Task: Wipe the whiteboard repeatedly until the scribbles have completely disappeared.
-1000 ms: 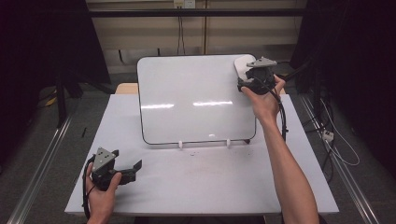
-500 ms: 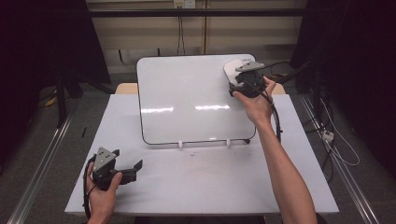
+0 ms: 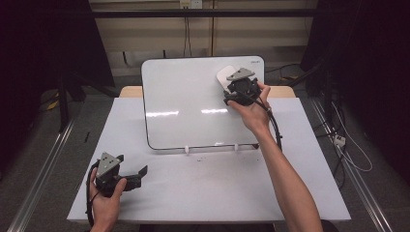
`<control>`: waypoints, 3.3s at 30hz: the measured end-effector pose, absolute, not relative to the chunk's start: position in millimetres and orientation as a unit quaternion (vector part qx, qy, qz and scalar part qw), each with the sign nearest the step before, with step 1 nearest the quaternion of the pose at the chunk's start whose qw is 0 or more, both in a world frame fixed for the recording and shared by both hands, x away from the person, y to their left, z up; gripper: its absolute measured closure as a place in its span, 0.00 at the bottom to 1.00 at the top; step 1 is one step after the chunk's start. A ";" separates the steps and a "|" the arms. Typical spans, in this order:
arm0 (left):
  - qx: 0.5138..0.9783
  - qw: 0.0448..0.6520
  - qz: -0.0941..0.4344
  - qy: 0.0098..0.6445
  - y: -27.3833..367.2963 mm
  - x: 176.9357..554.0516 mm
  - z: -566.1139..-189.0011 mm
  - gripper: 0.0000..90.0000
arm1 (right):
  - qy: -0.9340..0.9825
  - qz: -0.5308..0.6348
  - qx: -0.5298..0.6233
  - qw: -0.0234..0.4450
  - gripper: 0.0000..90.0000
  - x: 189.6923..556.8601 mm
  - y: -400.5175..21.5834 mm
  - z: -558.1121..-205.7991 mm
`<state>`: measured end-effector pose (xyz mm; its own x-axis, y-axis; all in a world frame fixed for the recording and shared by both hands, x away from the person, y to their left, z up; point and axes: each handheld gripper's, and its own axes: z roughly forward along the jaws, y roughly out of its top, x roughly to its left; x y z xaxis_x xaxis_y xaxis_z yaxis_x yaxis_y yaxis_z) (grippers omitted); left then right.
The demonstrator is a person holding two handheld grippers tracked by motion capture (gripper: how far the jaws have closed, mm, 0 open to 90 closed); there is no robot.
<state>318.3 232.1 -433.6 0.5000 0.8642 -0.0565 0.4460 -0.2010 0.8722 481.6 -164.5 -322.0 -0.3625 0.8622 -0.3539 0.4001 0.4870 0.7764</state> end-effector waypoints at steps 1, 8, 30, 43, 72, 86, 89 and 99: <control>0.741 0.450 0.231 0.442 232.3 318.6 -433.6 0.06 | 0.771 0.298 0.407 0.389 0.36 481.0 -160.6 -322.9; 0.740 0.452 0.232 0.441 231.6 318.8 -433.7 0.06 | 0.778 0.297 0.387 0.396 0.36 477.9 -139.9 -327.3; 0.737 0.453 0.234 0.444 234.4 316.9 -433.3 0.06 | 0.718 0.319 0.464 0.408 0.36 490.0 -206.1 -310.6; 0.738 0.450 0.235 0.444 231.7 317.3 -433.7 0.06 | 0.709 0.310 0.479 0.414 0.36 469.3 -234.3 -330.2; 0.740 0.450 0.232 0.442 231.3 319.3 -434.4 0.06 | 0.751 0.314 0.414 0.409 0.36 459.5 -166.0 -347.8; 0.738 0.451 0.235 0.443 235.9 316.8 -433.2 0.06 | 0.708 0.326 0.465 0.420 0.36 488.7 -201.9 -314.1; 0.736 0.453 0.234 0.445 235.5 316.2 -433.2 0.06 | 0.695 0.323 0.483 0.423 0.36 489.8 -211.7 -311.9; 0.738 0.452 0.234 0.444 234.8 317.5 -433.8 0.06 | 0.673 0.296 0.506 0.452 0.36 489.8 -230.7 -306.7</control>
<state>317.5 234.8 -433.8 0.4965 0.8662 -0.0562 0.4436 -0.1976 0.8742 489.8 -230.7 -306.7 -0.0802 0.9477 -0.3088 0.4124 0.3136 0.8553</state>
